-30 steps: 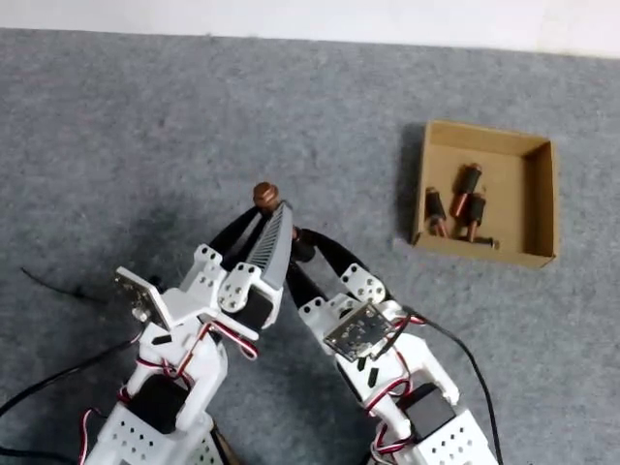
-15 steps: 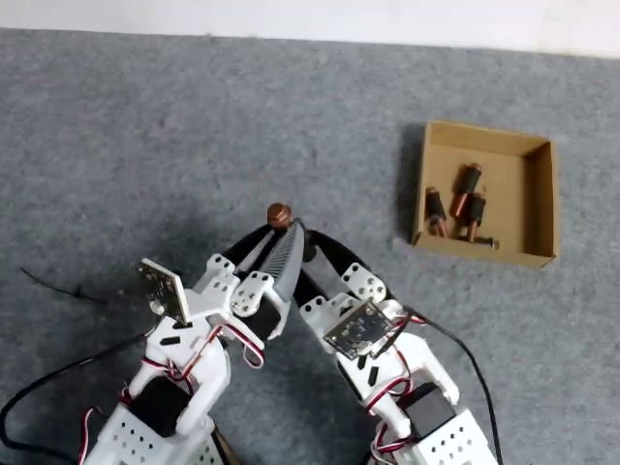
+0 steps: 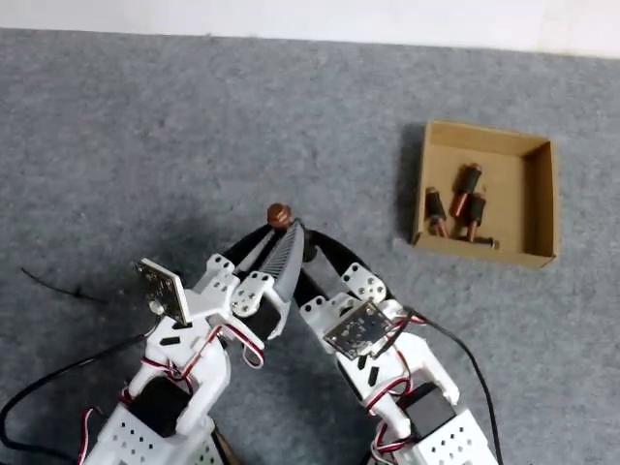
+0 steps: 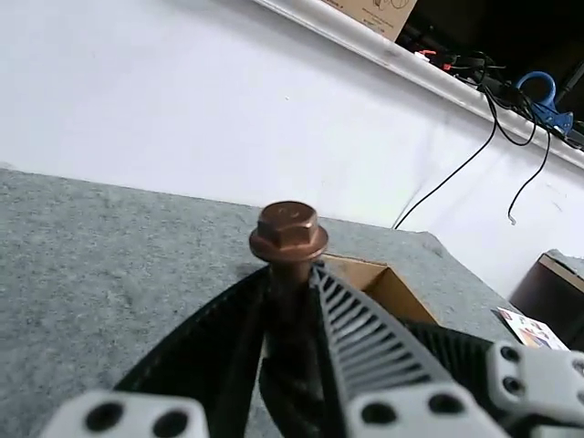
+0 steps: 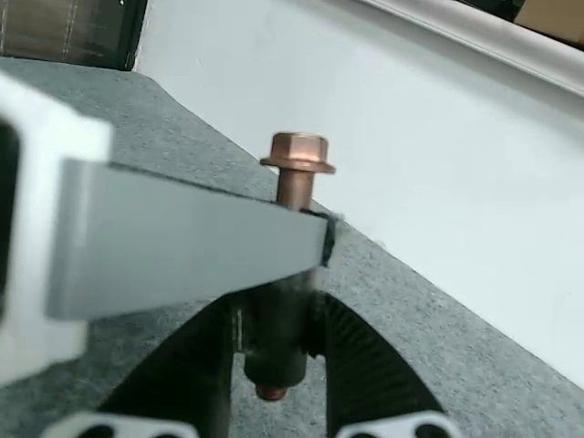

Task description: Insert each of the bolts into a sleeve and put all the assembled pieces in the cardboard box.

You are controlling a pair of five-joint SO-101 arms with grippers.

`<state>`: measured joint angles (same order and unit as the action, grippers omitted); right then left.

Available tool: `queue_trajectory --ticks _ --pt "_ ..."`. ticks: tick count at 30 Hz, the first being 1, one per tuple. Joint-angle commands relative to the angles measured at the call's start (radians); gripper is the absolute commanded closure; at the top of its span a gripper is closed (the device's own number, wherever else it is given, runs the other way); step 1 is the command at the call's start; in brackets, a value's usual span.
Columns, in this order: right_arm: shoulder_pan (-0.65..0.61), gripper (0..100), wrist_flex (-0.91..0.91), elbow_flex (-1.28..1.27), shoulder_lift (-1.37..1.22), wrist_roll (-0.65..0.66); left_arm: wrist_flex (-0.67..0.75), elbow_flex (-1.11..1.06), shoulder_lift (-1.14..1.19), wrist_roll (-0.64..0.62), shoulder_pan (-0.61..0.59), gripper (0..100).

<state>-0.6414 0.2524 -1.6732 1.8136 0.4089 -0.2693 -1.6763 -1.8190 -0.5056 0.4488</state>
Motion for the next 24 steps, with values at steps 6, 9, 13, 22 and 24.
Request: queue_trajectory --ticks 6,9,13,22,24 --pt "0.015 99.1 -0.007 -0.136 0.022 0.011 -0.041 -0.019 0.004 0.009 -0.007 70" --pt "0.015 99.1 -0.007 -0.136 0.022 0.011 -0.052 -0.019 0.002 0.009 -0.008 69" --pt "0.016 99.1 -0.007 -0.136 0.022 0.011 -0.051 -0.018 0.002 0.002 -0.073 69" --pt "0.016 99.1 -0.007 -0.136 0.022 0.011 -0.038 0.077 0.002 -0.157 -0.170 69" --pt "0.018 99.1 -0.007 -0.136 0.022 0.011 -0.038 0.082 0.002 -0.158 -0.194 69"
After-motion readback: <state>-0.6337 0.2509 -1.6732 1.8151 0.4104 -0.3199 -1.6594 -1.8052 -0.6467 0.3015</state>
